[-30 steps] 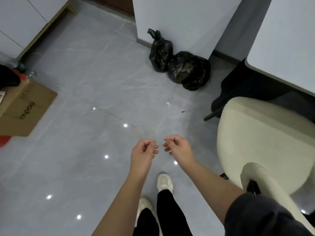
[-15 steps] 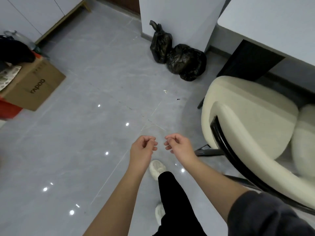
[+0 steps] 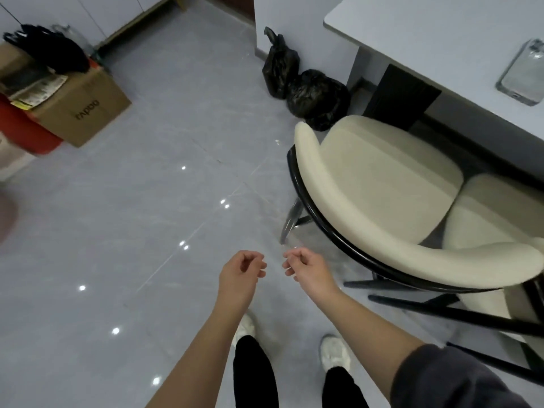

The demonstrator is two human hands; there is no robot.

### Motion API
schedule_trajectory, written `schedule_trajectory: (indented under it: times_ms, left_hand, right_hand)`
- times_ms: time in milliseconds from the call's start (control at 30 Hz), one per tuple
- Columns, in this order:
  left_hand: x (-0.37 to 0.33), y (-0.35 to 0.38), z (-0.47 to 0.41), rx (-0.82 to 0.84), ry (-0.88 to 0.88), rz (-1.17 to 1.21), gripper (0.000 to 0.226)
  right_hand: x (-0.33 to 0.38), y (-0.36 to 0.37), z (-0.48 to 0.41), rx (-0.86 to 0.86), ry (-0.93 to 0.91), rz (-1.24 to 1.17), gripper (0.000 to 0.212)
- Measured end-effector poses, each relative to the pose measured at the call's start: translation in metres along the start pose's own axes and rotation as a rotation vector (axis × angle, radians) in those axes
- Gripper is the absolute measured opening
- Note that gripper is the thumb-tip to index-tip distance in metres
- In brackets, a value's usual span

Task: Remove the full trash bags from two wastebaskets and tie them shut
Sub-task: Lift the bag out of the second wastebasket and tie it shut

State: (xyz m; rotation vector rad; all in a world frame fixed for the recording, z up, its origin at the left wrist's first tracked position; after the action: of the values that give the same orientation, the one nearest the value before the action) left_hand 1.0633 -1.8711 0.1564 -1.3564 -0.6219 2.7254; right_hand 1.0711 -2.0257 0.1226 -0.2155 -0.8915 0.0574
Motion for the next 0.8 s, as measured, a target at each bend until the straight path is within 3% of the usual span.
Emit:
schedule_trajectory:
  times_ms: [200,800]
  left_hand:
    - [0.047,0.070,0.084,-0.079,-0.056,0.045,0.008]
    - [0.140,0.188,0.289,-0.051,-0.027,0.021,0.010]
  right_hand:
    - [-0.054,-0.075,0.035,0.101,-0.037,0.101,0.016]
    - [-0.202,-0.243,0.154,0.025,-0.096,0.116,0.014]
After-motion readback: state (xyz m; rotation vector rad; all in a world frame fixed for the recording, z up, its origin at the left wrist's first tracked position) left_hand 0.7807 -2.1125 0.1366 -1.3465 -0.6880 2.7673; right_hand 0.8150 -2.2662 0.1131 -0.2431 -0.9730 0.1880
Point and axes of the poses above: each hand's wrist, its own z-axis away from the middle knuckle, its own y-axis out of the palm, x = y × z, the point moved 3 cm from there along -z, towards the middle knuckle, and after that the axes turned 7 degrees about -x, right-handed, at the moved point
